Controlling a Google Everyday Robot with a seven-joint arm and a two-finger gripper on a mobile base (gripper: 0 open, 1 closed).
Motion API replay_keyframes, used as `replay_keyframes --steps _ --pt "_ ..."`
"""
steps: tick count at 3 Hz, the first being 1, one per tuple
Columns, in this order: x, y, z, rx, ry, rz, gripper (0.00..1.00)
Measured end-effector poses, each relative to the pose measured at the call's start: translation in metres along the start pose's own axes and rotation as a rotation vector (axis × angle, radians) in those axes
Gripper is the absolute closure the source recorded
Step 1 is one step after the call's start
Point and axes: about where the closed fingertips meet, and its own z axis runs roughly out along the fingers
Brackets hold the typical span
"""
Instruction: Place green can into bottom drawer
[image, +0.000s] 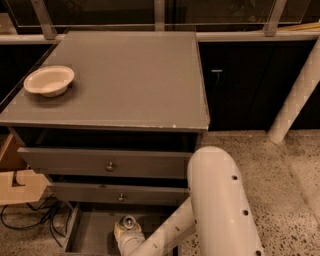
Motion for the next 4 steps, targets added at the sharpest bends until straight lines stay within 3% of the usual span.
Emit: replay_keyframes --steps 2,4 --pt "0.018 -0.027 0.024 0.115 0.004 0.048 1.00" --pt "0.026 -0.026 0.031 0.140 0.017 0.049 1.00"
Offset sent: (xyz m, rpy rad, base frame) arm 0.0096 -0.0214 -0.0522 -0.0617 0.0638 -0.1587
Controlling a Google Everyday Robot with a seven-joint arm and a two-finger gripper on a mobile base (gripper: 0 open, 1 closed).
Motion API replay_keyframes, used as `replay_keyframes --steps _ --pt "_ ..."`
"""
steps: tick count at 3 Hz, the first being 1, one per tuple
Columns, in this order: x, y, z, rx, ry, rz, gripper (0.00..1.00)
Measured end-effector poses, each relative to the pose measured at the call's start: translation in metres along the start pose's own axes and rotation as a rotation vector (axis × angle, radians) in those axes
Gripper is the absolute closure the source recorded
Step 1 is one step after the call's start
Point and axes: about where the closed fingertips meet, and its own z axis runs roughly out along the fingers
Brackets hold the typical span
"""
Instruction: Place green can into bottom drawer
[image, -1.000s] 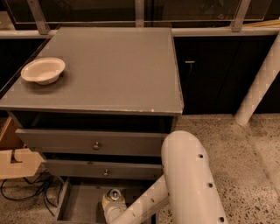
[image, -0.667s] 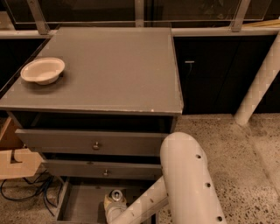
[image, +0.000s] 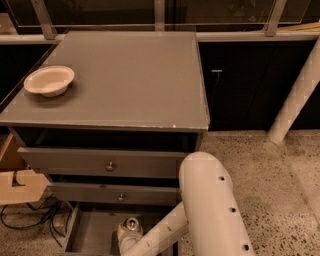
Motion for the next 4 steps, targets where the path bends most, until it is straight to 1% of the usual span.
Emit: replay_keyframes --steps 1,2,3,4 --pt "0.015 -0.009 0.024 0.070 -0.001 0.009 1.00" --pt "0.019 -0.015 0.034 0.099 -0.014 0.017 1.00" --pt "0.020 -0.019 0.039 0.116 -0.025 0.022 1.00" --pt "0.021 -0.023 0.047 0.155 -0.041 0.033 1.00"
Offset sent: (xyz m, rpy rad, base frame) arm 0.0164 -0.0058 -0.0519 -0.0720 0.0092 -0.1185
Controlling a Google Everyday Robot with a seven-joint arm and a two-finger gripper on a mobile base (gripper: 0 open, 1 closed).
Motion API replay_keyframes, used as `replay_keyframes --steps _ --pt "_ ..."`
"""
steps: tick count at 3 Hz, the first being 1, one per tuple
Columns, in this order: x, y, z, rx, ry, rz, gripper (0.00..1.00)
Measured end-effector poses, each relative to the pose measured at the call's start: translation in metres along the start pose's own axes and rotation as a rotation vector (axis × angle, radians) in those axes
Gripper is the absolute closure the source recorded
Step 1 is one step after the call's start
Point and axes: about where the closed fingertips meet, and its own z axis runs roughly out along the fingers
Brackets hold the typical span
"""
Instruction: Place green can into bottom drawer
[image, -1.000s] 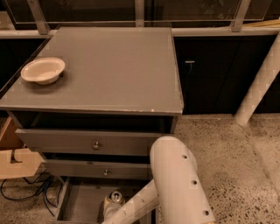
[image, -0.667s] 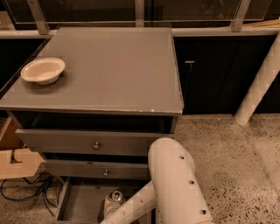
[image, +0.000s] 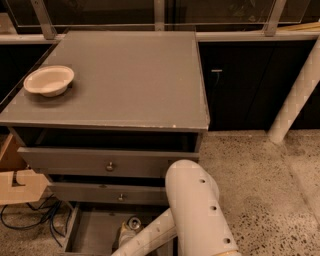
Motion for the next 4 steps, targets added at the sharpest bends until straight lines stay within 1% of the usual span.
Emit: replay_keyframes --steps 1,2,3,4 --pt "0.000 -0.001 0.007 0.029 -0.012 0.001 1.00" --pt "0.002 -0.002 0.013 0.046 -0.012 0.007 1.00" --pt "0.010 -0.003 0.020 0.040 0.010 0.035 1.00" --pt "0.023 -0.004 0.031 0.026 0.041 0.049 1.00"
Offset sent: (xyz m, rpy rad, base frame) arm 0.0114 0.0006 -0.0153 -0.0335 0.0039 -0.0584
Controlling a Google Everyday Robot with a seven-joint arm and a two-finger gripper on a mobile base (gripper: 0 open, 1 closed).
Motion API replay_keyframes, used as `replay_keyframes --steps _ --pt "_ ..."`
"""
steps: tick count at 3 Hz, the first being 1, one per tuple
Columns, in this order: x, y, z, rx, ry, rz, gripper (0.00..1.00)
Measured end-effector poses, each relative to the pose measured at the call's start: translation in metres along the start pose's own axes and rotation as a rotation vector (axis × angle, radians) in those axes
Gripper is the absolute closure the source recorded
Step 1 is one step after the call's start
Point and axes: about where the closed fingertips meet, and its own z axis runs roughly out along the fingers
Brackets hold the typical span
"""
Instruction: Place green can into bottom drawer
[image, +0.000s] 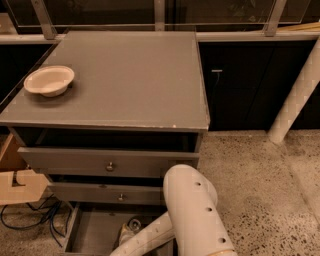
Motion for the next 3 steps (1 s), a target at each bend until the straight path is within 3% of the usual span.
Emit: replay_keyframes --steps 1,3 --pt "0.000 0.000 0.000 0.000 0.000 0.000 1.00" --pt "0.011 -0.003 0.012 0.077 -0.028 -0.018 1.00"
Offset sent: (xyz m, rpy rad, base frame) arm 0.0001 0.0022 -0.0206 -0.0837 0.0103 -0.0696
